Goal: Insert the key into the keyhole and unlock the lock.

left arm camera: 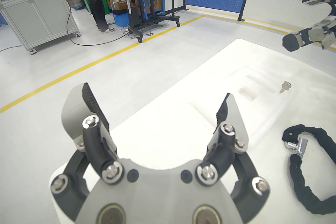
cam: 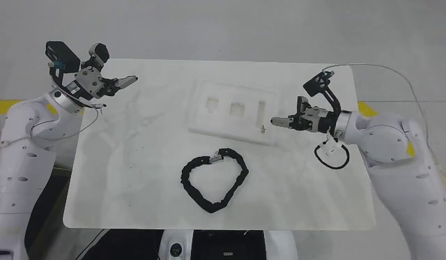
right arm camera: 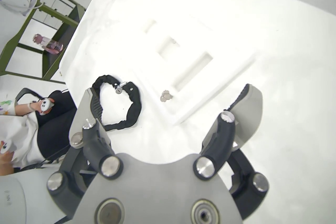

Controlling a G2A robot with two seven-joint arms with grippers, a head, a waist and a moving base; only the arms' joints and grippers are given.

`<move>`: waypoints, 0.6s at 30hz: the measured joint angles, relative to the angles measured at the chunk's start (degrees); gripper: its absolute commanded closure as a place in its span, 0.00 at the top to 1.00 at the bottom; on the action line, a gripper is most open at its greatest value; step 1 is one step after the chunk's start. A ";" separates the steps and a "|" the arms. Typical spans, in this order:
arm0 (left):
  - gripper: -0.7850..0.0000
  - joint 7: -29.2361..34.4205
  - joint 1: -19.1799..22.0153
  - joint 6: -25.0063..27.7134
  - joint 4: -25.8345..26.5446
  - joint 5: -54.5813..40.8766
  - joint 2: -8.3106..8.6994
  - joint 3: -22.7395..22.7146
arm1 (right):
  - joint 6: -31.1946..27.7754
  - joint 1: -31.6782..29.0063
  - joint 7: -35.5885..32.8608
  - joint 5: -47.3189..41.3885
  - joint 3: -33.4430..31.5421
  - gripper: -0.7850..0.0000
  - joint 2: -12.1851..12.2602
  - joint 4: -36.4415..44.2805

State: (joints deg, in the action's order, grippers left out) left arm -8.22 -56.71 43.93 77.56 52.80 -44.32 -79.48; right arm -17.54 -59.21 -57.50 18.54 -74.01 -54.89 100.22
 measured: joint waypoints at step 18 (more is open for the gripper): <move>1.00 0.00 0.00 0.00 0.00 0.00 0.00 0.00 | 1.42 7.00 -4.85 -4.49 9.61 1.00 -1.63 -6.53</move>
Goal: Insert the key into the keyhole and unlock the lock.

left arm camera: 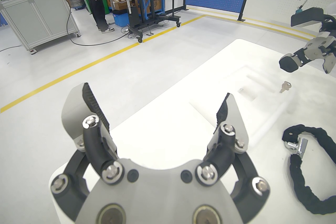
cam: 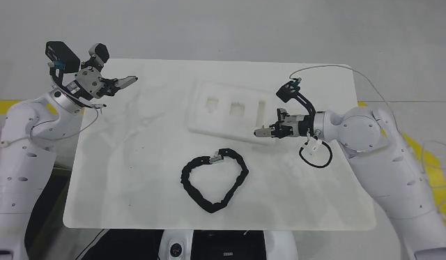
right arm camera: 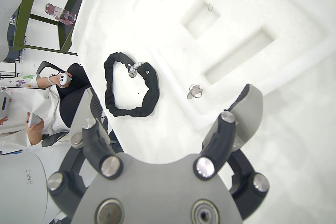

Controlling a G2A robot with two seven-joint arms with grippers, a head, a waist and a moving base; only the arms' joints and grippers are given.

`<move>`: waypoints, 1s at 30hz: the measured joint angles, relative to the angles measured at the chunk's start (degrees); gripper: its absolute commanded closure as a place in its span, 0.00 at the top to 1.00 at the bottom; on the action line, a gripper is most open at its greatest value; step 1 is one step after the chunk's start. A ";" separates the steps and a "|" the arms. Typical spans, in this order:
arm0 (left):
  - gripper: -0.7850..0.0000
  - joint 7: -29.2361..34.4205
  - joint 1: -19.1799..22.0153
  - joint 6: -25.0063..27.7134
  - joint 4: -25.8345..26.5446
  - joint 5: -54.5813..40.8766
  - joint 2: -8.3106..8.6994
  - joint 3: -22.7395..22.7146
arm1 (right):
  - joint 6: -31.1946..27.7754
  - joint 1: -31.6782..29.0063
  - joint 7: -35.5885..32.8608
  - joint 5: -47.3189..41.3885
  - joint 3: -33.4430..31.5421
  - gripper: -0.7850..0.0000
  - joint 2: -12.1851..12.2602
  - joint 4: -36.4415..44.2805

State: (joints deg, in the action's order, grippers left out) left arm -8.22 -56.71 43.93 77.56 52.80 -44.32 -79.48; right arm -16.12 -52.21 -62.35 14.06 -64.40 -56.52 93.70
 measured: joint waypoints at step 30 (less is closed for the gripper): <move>1.00 0.00 0.00 0.00 0.00 0.00 0.00 0.00 | 23.52 8.77 -9.55 8.96 11.81 0.93 -2.30 3.21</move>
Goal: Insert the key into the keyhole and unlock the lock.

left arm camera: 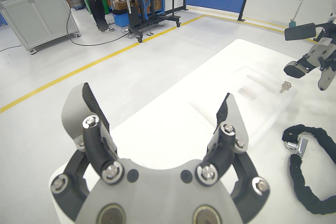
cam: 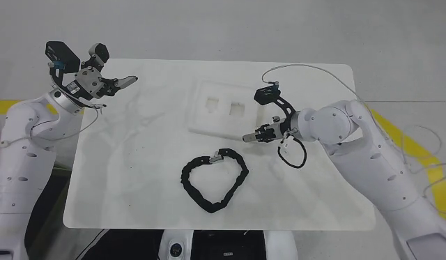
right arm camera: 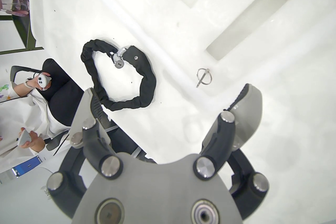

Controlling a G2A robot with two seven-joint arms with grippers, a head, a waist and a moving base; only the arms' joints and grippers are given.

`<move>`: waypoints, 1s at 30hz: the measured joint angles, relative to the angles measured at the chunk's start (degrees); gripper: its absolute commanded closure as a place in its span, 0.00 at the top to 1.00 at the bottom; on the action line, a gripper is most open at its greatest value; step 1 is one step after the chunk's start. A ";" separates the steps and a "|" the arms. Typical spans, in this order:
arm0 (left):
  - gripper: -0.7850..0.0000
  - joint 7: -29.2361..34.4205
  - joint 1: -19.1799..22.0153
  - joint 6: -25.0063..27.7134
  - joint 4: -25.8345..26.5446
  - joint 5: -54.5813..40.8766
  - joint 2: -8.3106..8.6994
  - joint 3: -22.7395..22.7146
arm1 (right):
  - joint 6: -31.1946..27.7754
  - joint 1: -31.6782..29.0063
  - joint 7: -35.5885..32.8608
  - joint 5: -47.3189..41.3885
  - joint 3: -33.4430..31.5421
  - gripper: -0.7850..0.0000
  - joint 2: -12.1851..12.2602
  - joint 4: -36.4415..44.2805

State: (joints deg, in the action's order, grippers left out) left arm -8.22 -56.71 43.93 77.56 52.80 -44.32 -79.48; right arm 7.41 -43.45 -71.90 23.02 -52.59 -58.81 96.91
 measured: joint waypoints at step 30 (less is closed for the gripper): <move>1.00 0.00 0.00 0.00 0.00 0.00 0.00 0.00 | 8.66 4.62 -3.92 6.12 5.63 0.35 -1.99 -4.24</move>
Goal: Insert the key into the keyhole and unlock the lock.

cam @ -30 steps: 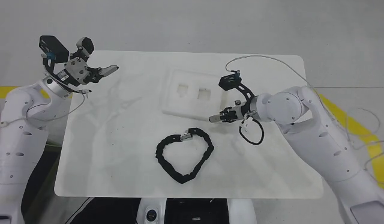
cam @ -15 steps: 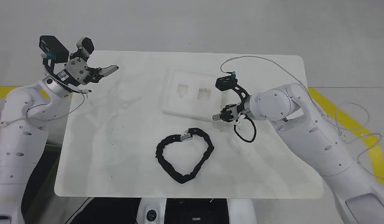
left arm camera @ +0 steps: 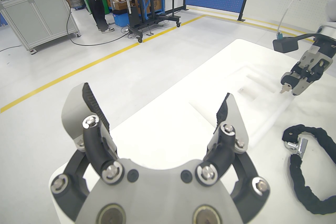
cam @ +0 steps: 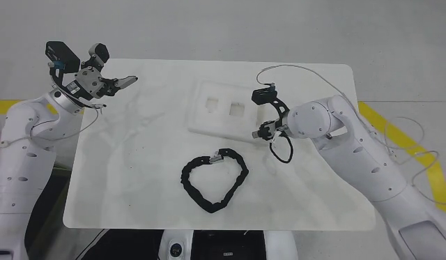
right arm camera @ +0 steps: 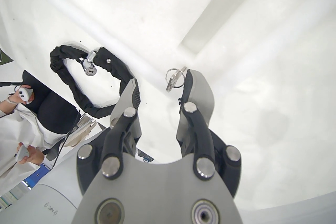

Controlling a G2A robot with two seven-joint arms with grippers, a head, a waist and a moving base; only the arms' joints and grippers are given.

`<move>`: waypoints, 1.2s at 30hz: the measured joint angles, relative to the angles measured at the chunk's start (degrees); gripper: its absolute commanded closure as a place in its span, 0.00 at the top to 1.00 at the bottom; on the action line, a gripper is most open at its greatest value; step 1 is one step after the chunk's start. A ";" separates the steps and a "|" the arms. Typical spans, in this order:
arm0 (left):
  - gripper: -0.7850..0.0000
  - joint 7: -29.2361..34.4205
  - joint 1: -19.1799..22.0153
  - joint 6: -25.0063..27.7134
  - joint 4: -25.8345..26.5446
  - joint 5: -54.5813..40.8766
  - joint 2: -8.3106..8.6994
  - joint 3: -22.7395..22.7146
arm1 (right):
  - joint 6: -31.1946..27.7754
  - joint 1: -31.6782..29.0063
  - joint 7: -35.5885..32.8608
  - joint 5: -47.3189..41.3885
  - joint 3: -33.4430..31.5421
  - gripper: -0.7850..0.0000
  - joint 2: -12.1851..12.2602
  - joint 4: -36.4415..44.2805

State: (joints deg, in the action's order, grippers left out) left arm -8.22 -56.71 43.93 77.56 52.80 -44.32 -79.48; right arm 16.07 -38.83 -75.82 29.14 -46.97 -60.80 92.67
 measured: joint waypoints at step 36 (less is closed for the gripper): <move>1.00 0.00 0.00 0.00 0.00 0.00 0.00 0.00 | 2.98 -0.91 -3.58 9.49 -1.21 0.00 0.10 5.03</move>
State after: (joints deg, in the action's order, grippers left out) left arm -8.22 -56.71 43.93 77.56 52.80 -44.32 -79.48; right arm 19.04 -39.75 -79.40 38.63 -48.18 -60.71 97.70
